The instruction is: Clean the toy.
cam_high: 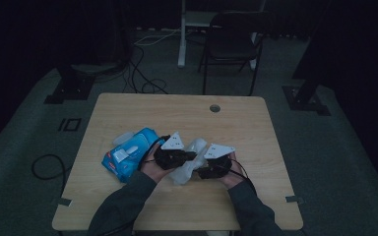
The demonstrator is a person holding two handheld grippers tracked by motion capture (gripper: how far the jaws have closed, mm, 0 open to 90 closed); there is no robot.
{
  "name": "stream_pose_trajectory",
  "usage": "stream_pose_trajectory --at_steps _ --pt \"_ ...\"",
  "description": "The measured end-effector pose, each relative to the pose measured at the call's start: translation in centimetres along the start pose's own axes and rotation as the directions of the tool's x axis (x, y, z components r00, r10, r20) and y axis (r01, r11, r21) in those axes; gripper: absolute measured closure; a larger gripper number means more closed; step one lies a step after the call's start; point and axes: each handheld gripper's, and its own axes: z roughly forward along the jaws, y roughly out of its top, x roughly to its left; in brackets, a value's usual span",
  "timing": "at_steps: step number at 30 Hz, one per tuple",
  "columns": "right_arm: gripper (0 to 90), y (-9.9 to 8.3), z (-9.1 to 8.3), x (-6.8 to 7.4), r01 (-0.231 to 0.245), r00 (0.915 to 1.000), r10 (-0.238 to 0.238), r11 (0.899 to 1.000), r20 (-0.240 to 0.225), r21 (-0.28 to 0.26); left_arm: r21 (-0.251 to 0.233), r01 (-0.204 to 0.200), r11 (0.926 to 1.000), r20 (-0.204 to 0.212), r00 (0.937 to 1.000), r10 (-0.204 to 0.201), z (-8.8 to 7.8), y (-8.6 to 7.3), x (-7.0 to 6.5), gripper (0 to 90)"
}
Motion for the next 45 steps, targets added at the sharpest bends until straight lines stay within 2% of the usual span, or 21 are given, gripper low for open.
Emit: stream_pose_trajectory --at_steps 7,8,11,16,21,25,28,31,35,39,45 --pt "34.5 0.0 -0.1 0.0 0.0 1.0 0.0 1.0 0.003 -0.001 -0.017 0.008 0.9998 -0.051 0.9986 -0.009 -0.5 -0.4 0.3 88.2" --pt "34.5 -0.1 -0.1 -0.1 0.002 1.0 -0.002 1.0 0.003 0.001 -0.018 0.007 0.9998 -0.053 0.9985 -0.008 -0.5 -0.4 0.2 86.5" --pt "34.5 -0.1 -0.1 -0.1 -0.003 1.0 0.003 1.0 0.003 0.0 -0.019 -0.001 0.9998 -0.086 0.9963 0.0 -0.4 -0.4 0.1 73.6" --pt "34.6 -0.1 -0.2 -0.1 -0.002 1.0 0.002 1.0 0.001 -0.003 -0.041 0.02 0.999 -0.088 0.9958 -0.024 -0.4 -0.7 0.5 64.3" --pt "34.6 -0.2 -0.1 0.0 -0.001 1.0 0.001 1.0 0.002 0.001 -0.045 0.046 0.998 -0.09 0.9947 -0.05 -0.3 -1.0 0.7 59.1" --pt "34.5 -0.3 0.0 0.0 0.004 1.0 -0.004 1.0 0.004 0.008 -0.041 0.093 0.9948 -0.063 0.9935 -0.095 -0.2 -1.2 1.2 56.8" --pt "34.6 -0.4 0.0 0.1 0.009 0.9999 -0.009 1.0 0.01 0.016 -0.034 0.135 0.9902 -0.034 0.9901 -0.136 0.0 -1.4 1.6 56.9" --pt "34.6 -0.5 0.1 0.2 0.016 0.9998 -0.016 1.0 0.013 0.024 -0.024 0.14 0.9898 -0.014 0.99 -0.141 0.0 -1.5 1.6 62.7" --pt "34.5 -0.5 0.3 0.2 0.018 0.9998 -0.018 0.999 0.011 0.028 -0.019 0.103 0.9945 -0.037 0.9939 -0.103 0.0 -1.3 1.2 76.6" --pt "34.5 -0.5 0.1 0.0 0.009 0.9999 -0.009 1.0 0.011 0.023 -0.019 0.089 0.9959 -0.055 0.9945 -0.09 -0.4 -1.2 1.1 85.3" --pt "34.5 -0.5 -0.4 -0.3 -0.008 0.9997 0.007 1.0 0.022 0.007 -0.024 0.089 0.9958 -0.094 0.9914 -0.09 -0.8 -1.5 1.3 88.9"
